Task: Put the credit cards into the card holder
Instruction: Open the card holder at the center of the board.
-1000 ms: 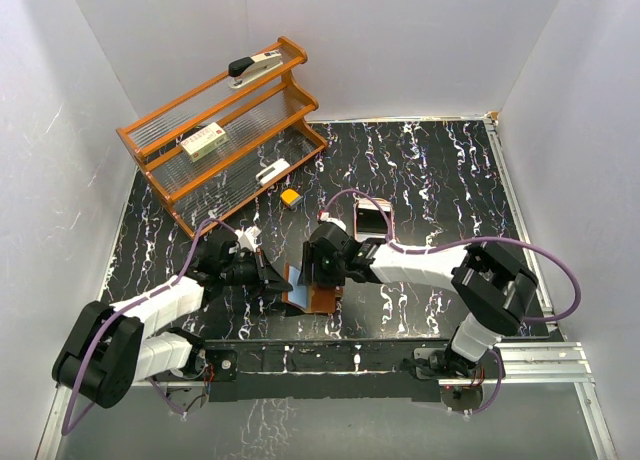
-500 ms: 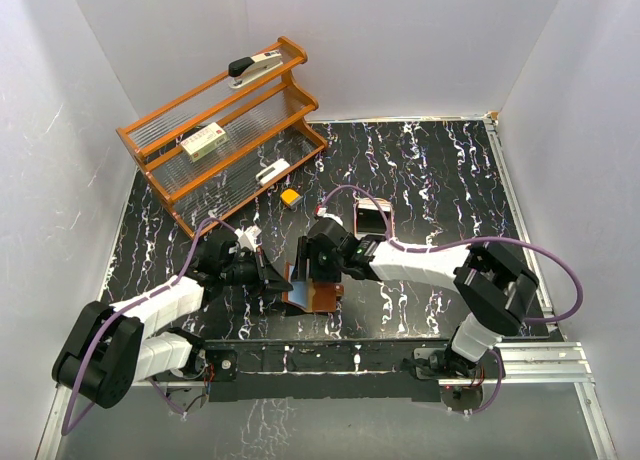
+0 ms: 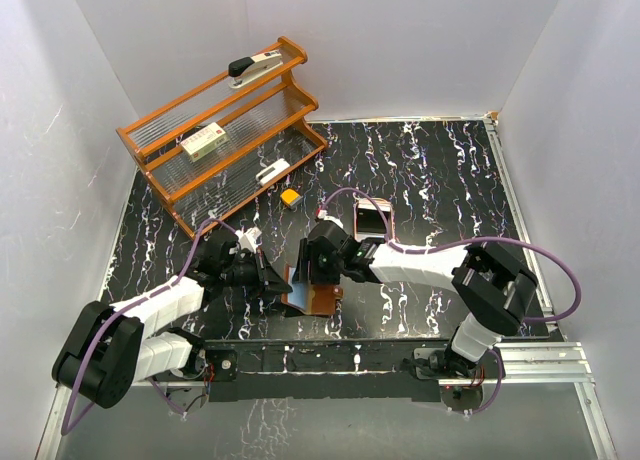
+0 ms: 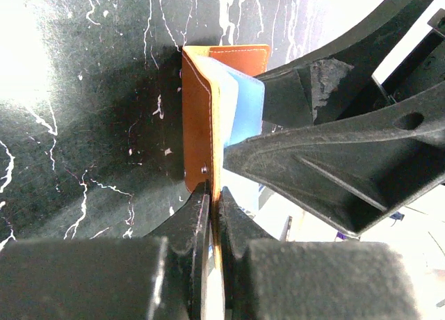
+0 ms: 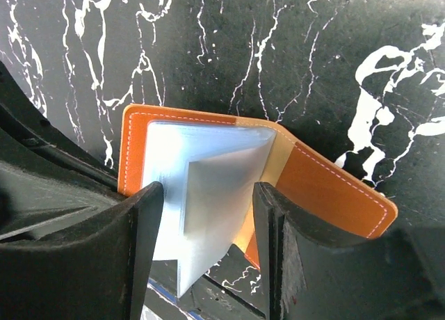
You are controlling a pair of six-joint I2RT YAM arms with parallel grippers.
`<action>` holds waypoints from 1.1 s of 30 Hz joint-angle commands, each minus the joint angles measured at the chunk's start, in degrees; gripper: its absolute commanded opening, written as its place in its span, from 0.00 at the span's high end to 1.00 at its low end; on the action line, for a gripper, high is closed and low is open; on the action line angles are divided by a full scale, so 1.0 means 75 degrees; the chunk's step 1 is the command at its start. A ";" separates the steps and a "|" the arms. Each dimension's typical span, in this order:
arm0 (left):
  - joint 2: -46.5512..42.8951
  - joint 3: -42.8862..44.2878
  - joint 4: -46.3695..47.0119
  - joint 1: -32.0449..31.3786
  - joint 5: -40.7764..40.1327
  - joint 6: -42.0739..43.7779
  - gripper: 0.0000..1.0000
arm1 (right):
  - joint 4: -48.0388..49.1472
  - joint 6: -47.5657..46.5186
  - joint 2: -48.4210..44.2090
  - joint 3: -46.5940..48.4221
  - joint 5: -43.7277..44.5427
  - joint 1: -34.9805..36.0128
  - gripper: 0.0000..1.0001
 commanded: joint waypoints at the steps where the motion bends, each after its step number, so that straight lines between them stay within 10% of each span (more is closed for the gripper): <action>1: -0.0262 0.0023 0.0091 -0.0029 0.0236 0.0054 1.00 | -0.0101 -0.0093 -0.0101 -0.0160 0.0355 -0.0009 0.49; 33: 0.0154 0.0469 -0.0582 -0.0036 0.0061 0.0524 0.97 | -0.1840 -0.1221 -0.0468 -0.0105 0.0790 -0.0021 0.48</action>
